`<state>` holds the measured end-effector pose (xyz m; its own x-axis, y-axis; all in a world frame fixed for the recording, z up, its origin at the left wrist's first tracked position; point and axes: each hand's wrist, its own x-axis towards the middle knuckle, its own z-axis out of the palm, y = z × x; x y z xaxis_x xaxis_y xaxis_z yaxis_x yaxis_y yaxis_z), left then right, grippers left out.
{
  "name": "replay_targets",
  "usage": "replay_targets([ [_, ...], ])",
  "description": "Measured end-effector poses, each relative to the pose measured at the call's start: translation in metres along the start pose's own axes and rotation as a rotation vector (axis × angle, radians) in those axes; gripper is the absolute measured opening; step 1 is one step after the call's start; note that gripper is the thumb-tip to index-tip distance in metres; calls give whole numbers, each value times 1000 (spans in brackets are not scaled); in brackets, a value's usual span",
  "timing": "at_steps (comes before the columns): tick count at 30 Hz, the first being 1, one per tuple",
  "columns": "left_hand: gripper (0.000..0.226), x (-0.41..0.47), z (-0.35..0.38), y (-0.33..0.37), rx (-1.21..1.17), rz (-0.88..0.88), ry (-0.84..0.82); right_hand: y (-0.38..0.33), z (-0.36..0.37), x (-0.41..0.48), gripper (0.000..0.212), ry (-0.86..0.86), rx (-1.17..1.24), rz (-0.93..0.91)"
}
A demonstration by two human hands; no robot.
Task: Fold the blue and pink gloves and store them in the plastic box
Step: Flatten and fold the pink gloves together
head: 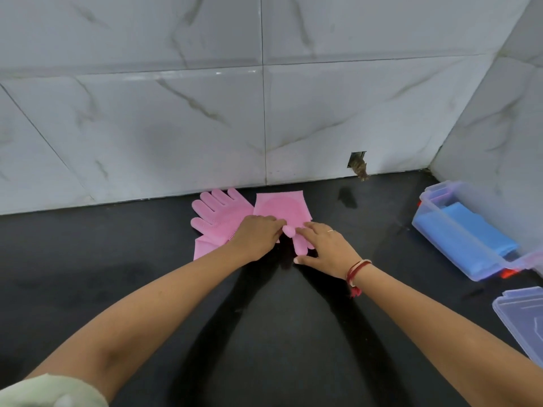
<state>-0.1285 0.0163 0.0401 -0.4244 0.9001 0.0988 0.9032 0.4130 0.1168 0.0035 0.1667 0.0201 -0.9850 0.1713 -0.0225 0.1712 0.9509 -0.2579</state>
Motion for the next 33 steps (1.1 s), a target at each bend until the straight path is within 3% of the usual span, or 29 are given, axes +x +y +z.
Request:
replay_targets([
  [7, 28, -3, -52, 35, -74, -7, 168, -15, -29, -23, 24, 508, 456, 102],
  [11, 34, -8, -89, 60, -268, -39, 177, -12, -67, -38, 5, 668, 633, 98],
  [16, 34, -18, -128, 94, -556, -6, 205, -30, -99, -54, 29, 887, 790, 90],
  [19, 35, -21, -143, 111, -627, 4, 230, -44, -109, -56, 25, 963, 963, 171],
  [22, 33, -25, -156, 125, -769, -13, 226, -54, -120, -60, 27, 833, 1365, 262],
  [24, 32, -28, -165, 132, -898, -45, 222, -55, -124, -65, 41, 481, 1781, 142],
  [26, 33, -31, -173, 135, -973, -57, 244, -55, -126, -73, 39, 120, 2009, -32],
  [27, 34, -33, -176, 136, -978, -51, 265, -54, -124, -76, 51, 37, 2074, -59],
  [29, 38, -34, -176, 137, -964, -36, 300, -52, -125, -81, 71, 28, 2014, -167],
  [31, 53, -33, -168, 137, -962, -41, 263, -51, -118, -79, 72, 76, 1931, -178],
  [33, 65, -30, -150, 137, -958, -60, 172, -45, -102, -81, 72, -62, 2000, -81],
])
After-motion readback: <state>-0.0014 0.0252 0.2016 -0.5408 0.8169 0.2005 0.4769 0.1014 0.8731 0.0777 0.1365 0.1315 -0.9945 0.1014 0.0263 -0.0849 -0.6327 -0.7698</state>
